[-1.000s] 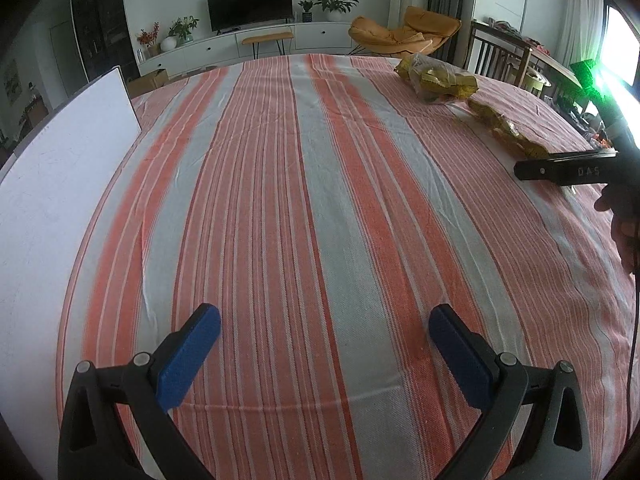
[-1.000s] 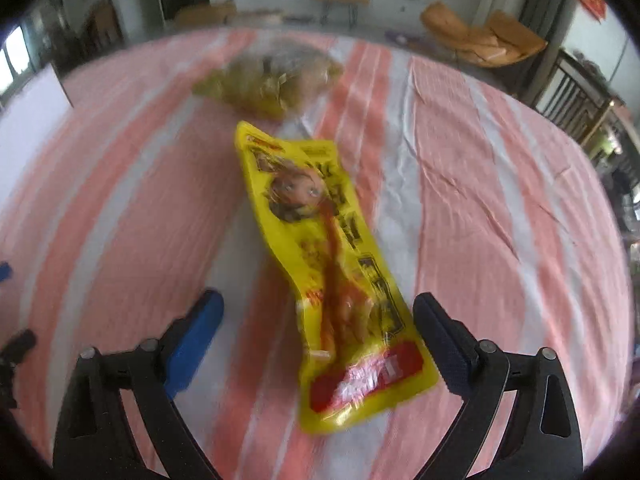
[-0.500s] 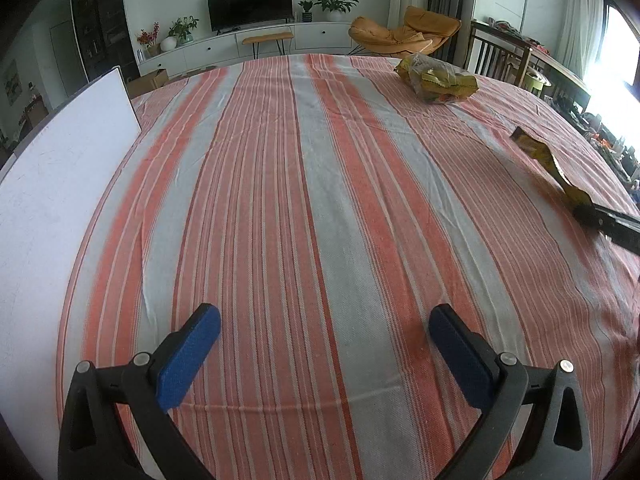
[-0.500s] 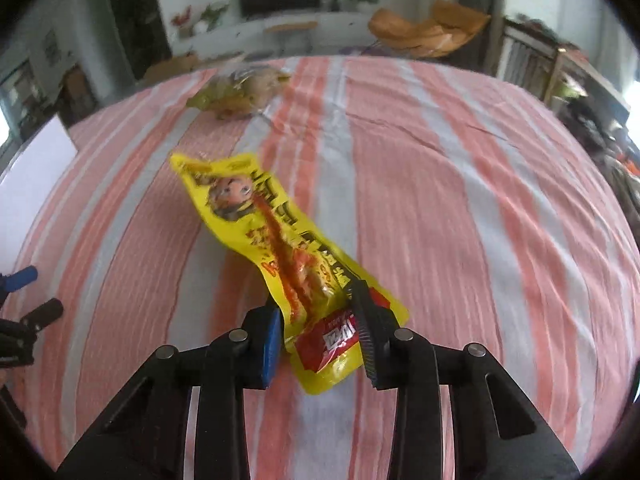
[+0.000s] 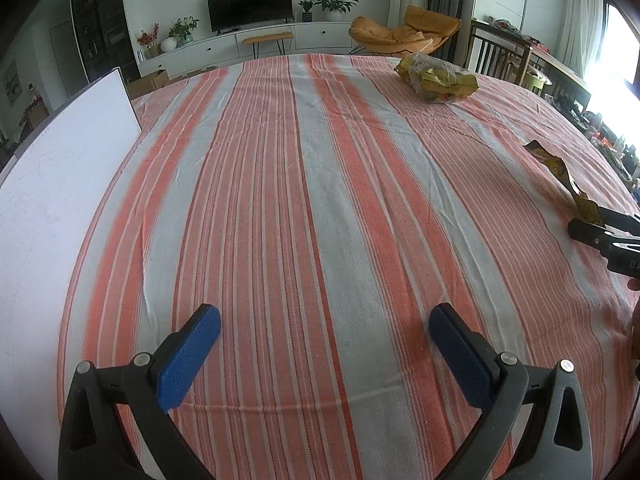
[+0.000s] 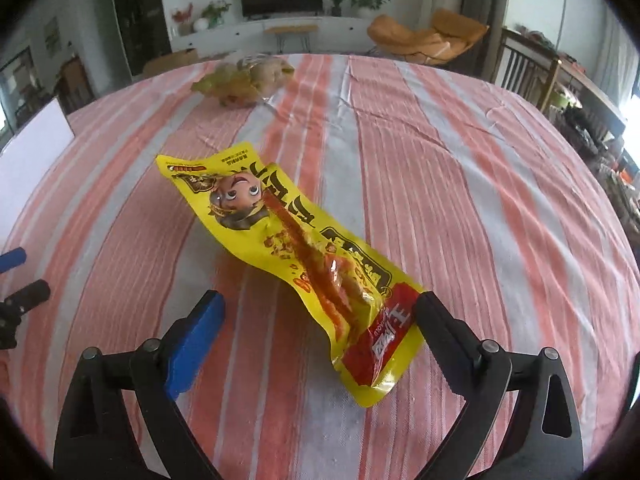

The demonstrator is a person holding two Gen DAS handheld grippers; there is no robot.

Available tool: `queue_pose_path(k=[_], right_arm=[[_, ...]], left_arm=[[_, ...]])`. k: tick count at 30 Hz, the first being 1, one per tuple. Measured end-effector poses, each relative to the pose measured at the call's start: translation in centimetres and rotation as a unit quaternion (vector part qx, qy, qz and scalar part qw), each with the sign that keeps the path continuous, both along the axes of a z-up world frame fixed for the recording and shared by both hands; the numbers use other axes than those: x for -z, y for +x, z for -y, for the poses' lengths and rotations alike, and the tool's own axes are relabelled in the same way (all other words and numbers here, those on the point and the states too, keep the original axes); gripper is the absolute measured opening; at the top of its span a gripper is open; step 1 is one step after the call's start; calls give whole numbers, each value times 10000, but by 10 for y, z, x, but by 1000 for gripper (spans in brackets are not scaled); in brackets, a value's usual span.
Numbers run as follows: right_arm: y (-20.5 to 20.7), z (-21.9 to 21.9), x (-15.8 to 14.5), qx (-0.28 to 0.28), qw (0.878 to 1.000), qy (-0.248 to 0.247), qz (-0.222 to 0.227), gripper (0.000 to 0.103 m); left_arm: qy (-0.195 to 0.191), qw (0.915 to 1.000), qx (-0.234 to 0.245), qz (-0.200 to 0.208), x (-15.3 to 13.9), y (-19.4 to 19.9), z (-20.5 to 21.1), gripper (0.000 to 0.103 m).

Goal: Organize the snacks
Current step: 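Grasp the long yellow sausage pouch with the right tool, then grasp the clear bag of eggs with the left tool while the right tool holds the pouch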

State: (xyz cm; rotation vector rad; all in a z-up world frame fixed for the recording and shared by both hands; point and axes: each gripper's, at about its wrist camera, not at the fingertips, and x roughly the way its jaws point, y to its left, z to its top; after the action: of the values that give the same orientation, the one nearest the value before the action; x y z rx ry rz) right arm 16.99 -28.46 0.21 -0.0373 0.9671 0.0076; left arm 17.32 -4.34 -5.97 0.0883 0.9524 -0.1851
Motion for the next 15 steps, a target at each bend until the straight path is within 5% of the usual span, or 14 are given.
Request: queue_pose_path(k=[7, 11, 15], right_arm=[[-1, 1, 0, 4, 10000, 0, 2, 98], [-1, 1, 0, 5, 10000, -3, 0, 98], [1, 1, 1, -2, 10000, -11, -20, 100]], left_arm=[[-6, 9993, -54, -364, -2, 10, 2, 103], [-945, 9889, 141, -1141, -21, 46, 7, 103], [-1121, 9835, 356, -1373, -62, 103, 36, 103]])
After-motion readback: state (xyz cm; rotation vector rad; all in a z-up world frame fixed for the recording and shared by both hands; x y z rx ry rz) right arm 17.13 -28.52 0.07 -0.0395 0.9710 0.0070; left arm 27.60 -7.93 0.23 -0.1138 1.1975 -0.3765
